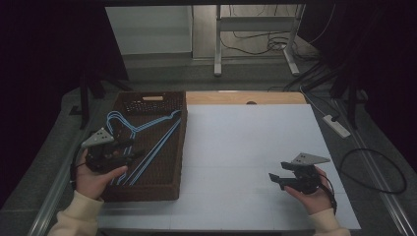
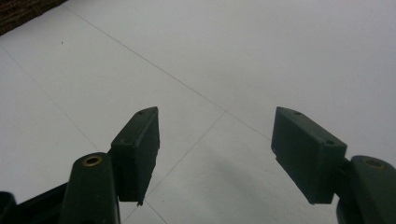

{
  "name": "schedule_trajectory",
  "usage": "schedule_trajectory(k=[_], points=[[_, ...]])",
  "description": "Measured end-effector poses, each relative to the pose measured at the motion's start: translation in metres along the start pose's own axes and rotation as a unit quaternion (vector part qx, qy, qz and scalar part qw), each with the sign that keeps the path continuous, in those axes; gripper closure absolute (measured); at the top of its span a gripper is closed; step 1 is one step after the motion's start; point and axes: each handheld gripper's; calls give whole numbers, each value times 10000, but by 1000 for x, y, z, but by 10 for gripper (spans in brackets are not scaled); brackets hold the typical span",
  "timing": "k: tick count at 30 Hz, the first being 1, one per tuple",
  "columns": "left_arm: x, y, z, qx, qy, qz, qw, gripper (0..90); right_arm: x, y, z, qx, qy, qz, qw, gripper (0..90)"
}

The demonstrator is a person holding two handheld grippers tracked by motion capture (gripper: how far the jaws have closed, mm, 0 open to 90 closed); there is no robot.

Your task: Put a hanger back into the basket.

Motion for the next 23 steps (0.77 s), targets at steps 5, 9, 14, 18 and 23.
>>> schedule_trajectory(k=[5, 9, 14, 18, 23], points=[[3, -15, -9, 80, -39, -197, 9998, 374, -2, 0, 0, 26, -33, -16, 10000, 330], [11, -21, -18, 73, -63, -230, 9997, 366, -3, -1, 1, 25, -78, -26, 10000, 330], [15, -24, -23, 152, -79, -194, 9997, 365, -5, -1, 1, 32, -141, -6, 9999, 331], [19, -26, -27, 210, -53, -258, 9994, 357, -7, -2, 1, 25, -201, -3, 9998, 330], [21, -27, -28, 224, -33, -258, 9994, 353, -10, -3, 2, 63, -271, 26, 9996, 330]])
Point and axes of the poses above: each handheld gripper's, and its own axes: x roughly forward along the jaws, z roughly out of its top, y roughly to its left, and after that the axes turned 12 degrees about -z, right-handed
